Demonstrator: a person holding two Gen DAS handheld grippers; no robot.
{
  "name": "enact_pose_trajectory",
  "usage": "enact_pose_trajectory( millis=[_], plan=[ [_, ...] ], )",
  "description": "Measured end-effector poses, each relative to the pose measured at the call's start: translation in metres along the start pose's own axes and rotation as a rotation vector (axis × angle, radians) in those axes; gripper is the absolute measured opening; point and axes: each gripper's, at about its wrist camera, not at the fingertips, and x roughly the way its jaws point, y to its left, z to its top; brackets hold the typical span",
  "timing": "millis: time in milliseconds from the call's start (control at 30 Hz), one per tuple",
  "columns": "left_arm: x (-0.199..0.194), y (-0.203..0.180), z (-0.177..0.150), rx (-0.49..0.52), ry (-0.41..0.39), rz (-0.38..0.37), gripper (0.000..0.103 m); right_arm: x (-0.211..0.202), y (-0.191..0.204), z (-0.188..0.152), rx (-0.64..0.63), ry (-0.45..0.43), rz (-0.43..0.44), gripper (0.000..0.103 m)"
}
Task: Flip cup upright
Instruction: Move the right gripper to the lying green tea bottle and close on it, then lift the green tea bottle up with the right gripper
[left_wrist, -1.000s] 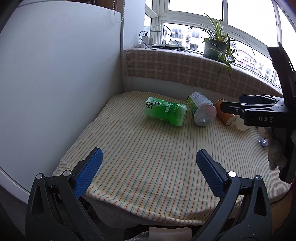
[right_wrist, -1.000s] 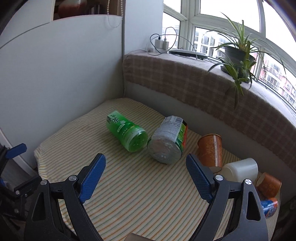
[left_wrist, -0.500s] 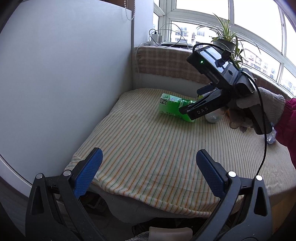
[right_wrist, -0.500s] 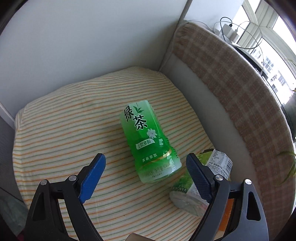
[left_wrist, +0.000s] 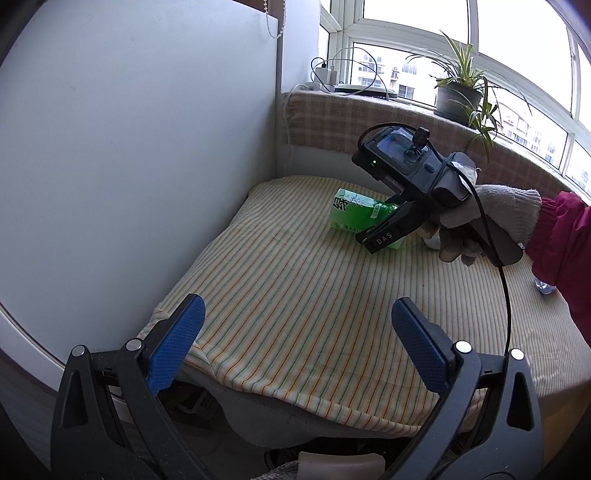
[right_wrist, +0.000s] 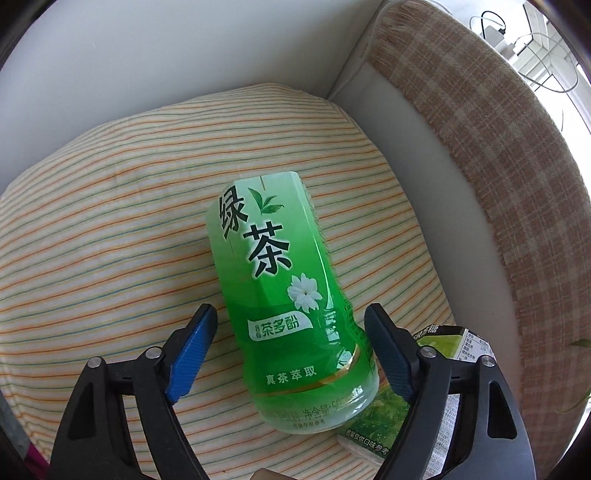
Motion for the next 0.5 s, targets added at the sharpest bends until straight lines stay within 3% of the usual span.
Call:
enact_pose_trajectory(
  millis=[33, 267, 500],
  plan=[
    [0.0, -0.001, 0.0, 0.001, 0.0, 0.0, 0.103, 0.001, 0.0, 0.001, 0.002, 0.004, 0.003, 0.068],
    [0.004, -0.008, 0.004, 0.014, 0.001, -0.004, 0.103, -0.014, 0.0, -0.003, 0.06, -0.048, 0.045, 0.067],
    [0.008, -0.021, 0.013, 0.031, -0.015, -0.027, 0.103, -0.067, -0.005, -0.034, 0.186, -0.173, 0.088, 0.067]
  ],
)
